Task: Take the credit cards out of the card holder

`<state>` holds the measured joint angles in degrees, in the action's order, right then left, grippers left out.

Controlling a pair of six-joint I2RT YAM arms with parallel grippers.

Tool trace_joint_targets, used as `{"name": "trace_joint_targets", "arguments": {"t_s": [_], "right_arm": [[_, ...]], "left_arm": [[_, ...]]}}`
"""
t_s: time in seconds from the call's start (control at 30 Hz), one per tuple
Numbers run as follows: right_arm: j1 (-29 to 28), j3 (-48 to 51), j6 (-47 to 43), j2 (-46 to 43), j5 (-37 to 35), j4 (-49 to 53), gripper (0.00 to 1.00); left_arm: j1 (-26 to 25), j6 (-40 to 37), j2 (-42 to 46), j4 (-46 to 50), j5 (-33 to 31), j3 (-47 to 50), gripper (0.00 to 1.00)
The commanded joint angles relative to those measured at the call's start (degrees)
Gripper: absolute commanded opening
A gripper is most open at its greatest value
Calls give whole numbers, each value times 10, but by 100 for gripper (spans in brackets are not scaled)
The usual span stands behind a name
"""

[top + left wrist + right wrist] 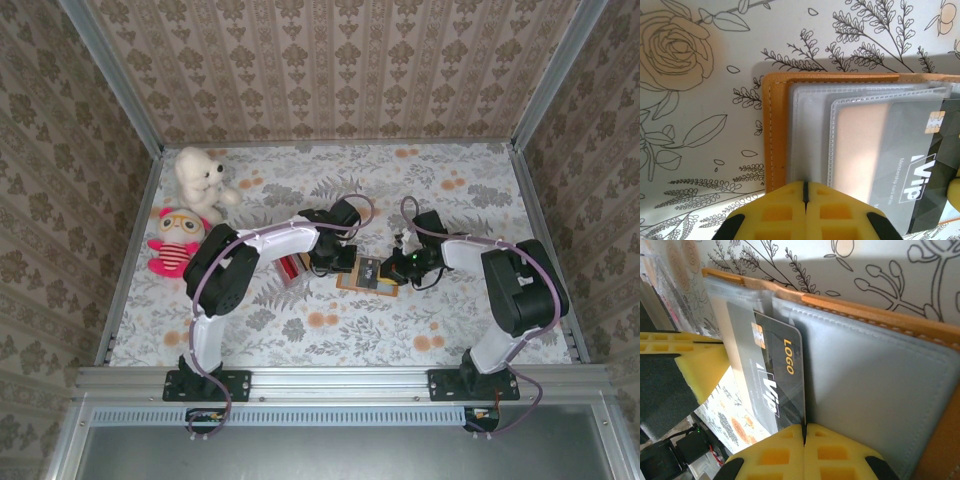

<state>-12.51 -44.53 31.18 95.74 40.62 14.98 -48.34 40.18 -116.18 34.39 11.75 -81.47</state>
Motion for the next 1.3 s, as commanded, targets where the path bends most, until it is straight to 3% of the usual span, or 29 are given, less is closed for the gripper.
{"name": "trace_joint_targets", "arguments": {"t_s": [0.0,0.17,0.37,0.6,1.07,1.27], "right_arm": [[3,-4,-7,-10,-9,15,15],[2,-9,4,3,-12,1,27],[2,-8,14,14,-3,-27,30],[2,-8,23,29,1,-48,30],[2,0,36,42,27,-93,25],[2,16,78,42,41,-157,16]], "left_arm": [[0,-17,-8,28,-10,2,0],[-3,-26,18,29,-9,-28,2],[-5,-30,34,32,-10,-43,5],[-7,-22,9,-12,47,-36,0],[-8,-8,-44,-5,50,-28,0],[-11,-6,-41,-10,39,-15,0]]}}
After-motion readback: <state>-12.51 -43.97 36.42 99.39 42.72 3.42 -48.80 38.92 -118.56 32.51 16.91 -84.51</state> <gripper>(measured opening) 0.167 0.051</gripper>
